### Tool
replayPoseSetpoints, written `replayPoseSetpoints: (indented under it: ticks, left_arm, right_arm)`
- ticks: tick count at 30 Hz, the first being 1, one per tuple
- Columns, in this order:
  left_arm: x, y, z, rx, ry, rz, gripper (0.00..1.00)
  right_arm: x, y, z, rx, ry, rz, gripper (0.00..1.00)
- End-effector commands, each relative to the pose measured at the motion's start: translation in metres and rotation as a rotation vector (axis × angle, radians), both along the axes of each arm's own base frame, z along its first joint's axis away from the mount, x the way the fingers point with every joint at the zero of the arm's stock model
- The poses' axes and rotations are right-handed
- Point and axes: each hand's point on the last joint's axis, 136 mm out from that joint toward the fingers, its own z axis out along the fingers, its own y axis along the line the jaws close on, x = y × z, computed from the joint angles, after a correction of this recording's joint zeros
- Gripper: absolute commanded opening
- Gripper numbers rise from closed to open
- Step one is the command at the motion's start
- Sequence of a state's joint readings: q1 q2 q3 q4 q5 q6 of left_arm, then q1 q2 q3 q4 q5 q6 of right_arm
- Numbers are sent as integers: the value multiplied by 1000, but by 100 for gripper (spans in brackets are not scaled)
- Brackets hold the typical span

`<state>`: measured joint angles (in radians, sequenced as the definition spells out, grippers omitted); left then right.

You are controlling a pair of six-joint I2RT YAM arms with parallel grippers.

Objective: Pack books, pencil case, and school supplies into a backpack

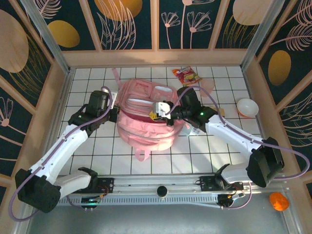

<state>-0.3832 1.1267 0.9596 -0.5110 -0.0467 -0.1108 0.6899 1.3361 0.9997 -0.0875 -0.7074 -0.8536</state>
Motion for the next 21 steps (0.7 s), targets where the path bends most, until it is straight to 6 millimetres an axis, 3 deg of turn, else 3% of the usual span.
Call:
replayPoseSetpoints:
  ticks: [1,10,13,15,18,21]
  left_arm:
    - [38,24,10,24,-112,109,0]
    - [57,25,-21,57,-79,89,1]
    - [66,36,-22,70,-93,122,17]
    - [72,38,-18,60,-106,138,20]
    - [74,31,-8,48,-124,95,37]
    - [72,19,29,25,-206,5,47]
  right_arm:
    - [-41,-14,25,70,-24,179,0]
    - [-51,-25,35,114,-27,220,0]
    - [-52,-25,36,119,-29,229,0]
    - [-49,-25,36,121,-29,220,0]
    - [-39,-23,32,117,-32,186,0]
    - [-28,-19,29,106,-16,150,0]
